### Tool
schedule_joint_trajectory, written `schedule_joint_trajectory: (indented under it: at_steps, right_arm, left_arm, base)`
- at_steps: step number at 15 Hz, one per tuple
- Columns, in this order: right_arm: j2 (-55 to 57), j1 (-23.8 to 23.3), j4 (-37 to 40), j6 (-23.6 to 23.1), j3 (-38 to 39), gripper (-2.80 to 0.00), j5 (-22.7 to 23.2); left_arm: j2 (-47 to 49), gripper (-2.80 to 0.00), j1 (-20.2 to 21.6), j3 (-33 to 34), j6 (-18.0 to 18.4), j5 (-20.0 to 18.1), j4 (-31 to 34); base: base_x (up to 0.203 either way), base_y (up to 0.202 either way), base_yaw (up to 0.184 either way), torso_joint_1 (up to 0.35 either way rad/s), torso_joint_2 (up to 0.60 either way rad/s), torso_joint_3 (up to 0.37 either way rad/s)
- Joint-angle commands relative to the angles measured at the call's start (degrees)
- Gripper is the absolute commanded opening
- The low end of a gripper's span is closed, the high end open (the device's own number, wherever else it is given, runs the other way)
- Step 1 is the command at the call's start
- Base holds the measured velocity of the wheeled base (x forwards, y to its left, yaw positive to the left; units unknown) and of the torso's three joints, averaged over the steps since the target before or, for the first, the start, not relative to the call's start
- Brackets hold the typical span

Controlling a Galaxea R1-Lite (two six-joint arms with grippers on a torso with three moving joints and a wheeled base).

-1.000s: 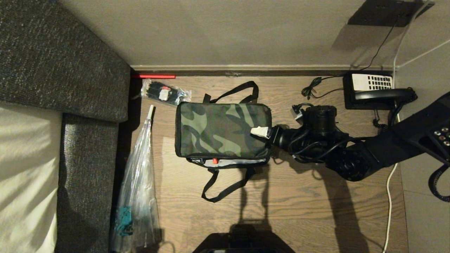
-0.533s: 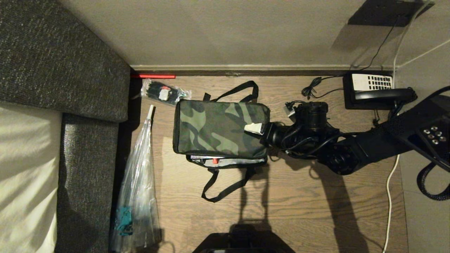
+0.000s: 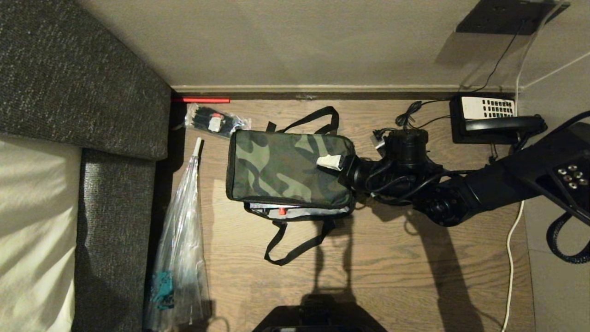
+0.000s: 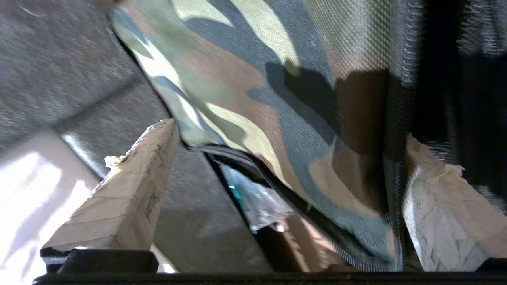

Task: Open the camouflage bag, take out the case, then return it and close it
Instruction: Open the top of the storage box

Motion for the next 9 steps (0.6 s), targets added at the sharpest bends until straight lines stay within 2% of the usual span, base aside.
schedule_joint_trajectory:
  at_steps: [1, 5, 9]
  right_arm:
    - [-0.4, 0.0, -0.2, 1.2, -0.4, 0.0, 0.1]
    - [1.1, 0.2, -0.4, 5.0, -1.6, 0.0, 0.4]
    - [3.2, 0.3, -1.2, 10.9, -3.2, 0.0, 1.7]
  left_arm:
    - [0.1, -2.8, 0.0, 0.1, 0.0, 0.0, 0.0]
    - [0.1, -2.8, 0.0, 0.1, 0.0, 0.0, 0.0]
    - [0.1, -2.8, 0.0, 0.1, 0.0, 0.0, 0.0]
  base:
    - [0.0, 0.0, 0.0, 0.0, 0.0, 0.0]
    - [0.0, 0.0, 0.0, 0.0, 0.0, 0.0]
    - [0.0, 0.0, 0.0, 0.0, 0.0, 0.0]
